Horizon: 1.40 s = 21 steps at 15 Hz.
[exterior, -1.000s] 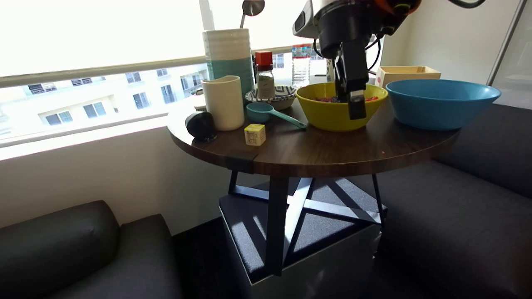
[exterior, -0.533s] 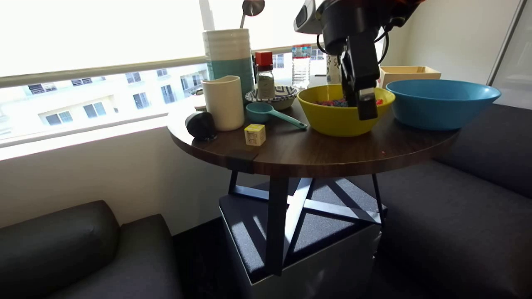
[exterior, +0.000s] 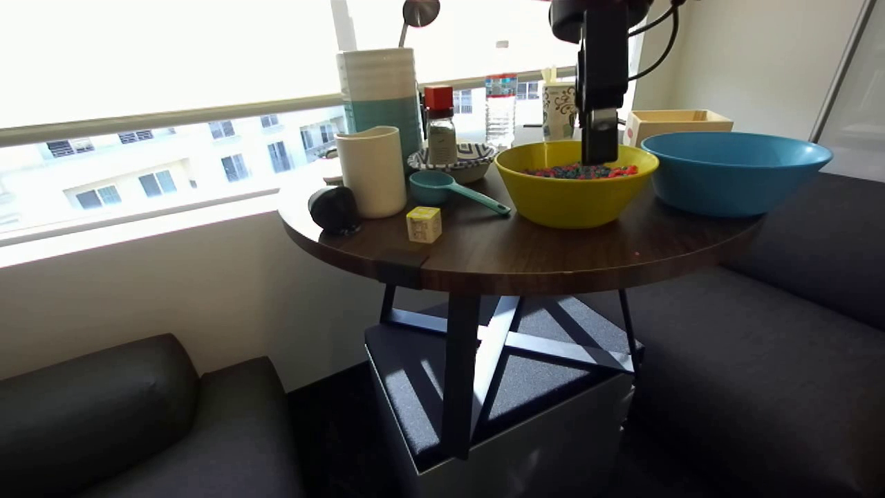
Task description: Switch the positions of the blue bowl and yellow bowl
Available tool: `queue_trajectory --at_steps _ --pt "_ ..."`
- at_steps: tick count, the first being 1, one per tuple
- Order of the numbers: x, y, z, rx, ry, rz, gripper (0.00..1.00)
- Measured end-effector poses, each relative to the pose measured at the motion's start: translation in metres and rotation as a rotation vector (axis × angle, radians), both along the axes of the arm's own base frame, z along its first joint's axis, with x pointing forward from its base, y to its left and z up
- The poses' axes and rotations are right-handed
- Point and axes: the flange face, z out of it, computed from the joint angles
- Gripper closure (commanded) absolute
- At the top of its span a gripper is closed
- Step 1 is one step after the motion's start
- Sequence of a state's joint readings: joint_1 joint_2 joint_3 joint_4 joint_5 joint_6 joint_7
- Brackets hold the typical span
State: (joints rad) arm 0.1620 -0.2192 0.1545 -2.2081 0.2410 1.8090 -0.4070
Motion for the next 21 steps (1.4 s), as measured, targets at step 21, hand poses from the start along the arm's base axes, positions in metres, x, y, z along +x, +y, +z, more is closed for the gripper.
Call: queue_trajectory --at_steps 21 --pt "-0.055 -0.186 0.026 0.049 -0.238 -1.032 0.0"
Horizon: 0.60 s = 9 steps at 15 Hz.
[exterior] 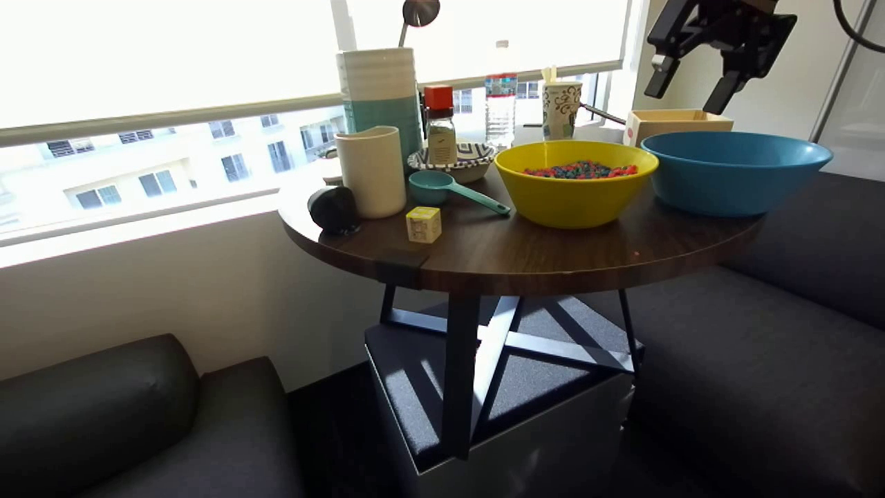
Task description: Switch the positions of the blue bowl and yellow bowl
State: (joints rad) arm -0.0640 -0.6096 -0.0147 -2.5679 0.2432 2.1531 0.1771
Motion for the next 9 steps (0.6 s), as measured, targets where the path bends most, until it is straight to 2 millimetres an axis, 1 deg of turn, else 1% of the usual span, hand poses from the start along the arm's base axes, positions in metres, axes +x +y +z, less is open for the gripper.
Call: queue_trajectory --at_steps 2,4,9 --pt "0.0 -0.009 -0.008 0.014 -0.009 -0.102 0.0" --pt "-0.001 -0.012 -0.015 0.026 -0.011 -0.184 0.0" --pt "-0.005 -0.011 -0.027 0.067 0.013 -0.292 0.0"
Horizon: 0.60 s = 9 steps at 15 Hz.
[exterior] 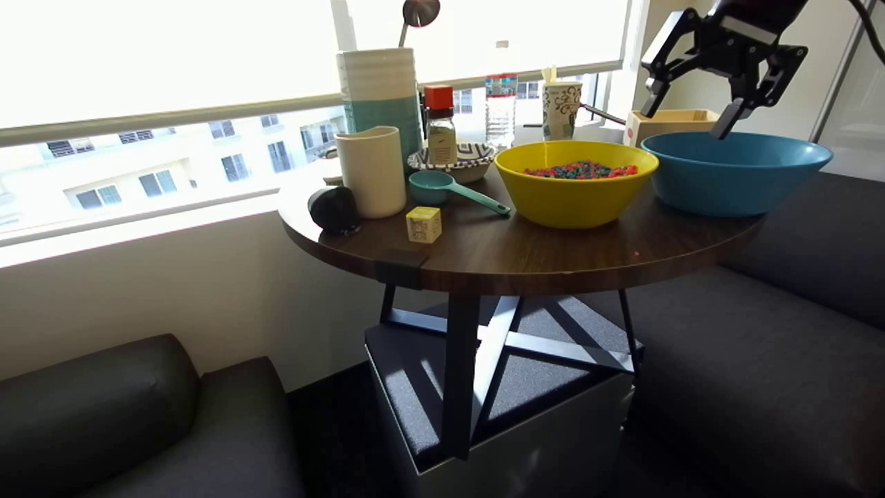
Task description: Switch the positions of the blue bowl and yellow bowl
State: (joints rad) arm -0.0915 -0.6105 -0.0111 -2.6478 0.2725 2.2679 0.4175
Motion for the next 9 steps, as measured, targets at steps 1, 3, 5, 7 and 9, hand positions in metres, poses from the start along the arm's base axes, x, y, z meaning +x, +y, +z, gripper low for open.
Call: queue_trajectory --at_steps 1,3,5,7,9 --pt "-0.0001 0.0008 -0.0004 0.005 0.003 -0.013 0.0" --pt "0.0001 0.0035 -0.0006 0.01 0.009 -0.034 0.0" --pt "0.0003 0.0065 -0.0006 0.012 0.014 -0.052 0.0" --pt "0.0004 0.0087 -0.0009 0.013 0.018 -0.064 0.0" --pt "0.0003 0.0103 -0.0014 0.014 0.022 -0.074 0.0"
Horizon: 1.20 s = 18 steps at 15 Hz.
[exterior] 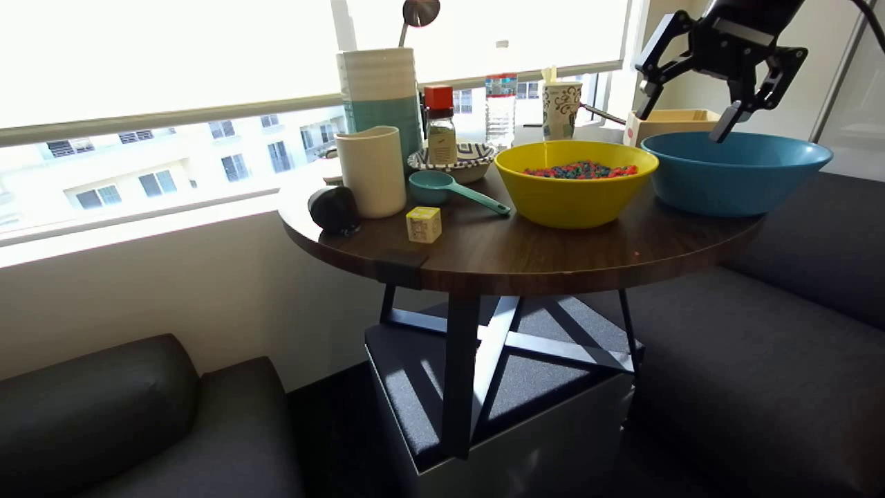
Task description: Switch the positions of the blue bowl and yellow bowl
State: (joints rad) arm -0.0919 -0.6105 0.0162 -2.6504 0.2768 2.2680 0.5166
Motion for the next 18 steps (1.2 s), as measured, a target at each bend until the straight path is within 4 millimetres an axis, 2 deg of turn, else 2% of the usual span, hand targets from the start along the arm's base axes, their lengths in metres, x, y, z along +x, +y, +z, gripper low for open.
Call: queue_trajectory --at_steps 4,7,10,13,18 --pt "-0.002 0.004 -0.004 -0.02 0.021 0.016 0.0" --pt "-0.005 0.003 -0.007 -0.134 0.092 0.099 0.0" --pt "0.013 -0.016 0.014 -0.26 0.117 0.196 0.0" --pt "0.031 -0.02 0.032 -0.349 0.115 0.321 0.0" --pt "0.046 -0.02 0.037 -0.376 0.113 0.422 0.0"
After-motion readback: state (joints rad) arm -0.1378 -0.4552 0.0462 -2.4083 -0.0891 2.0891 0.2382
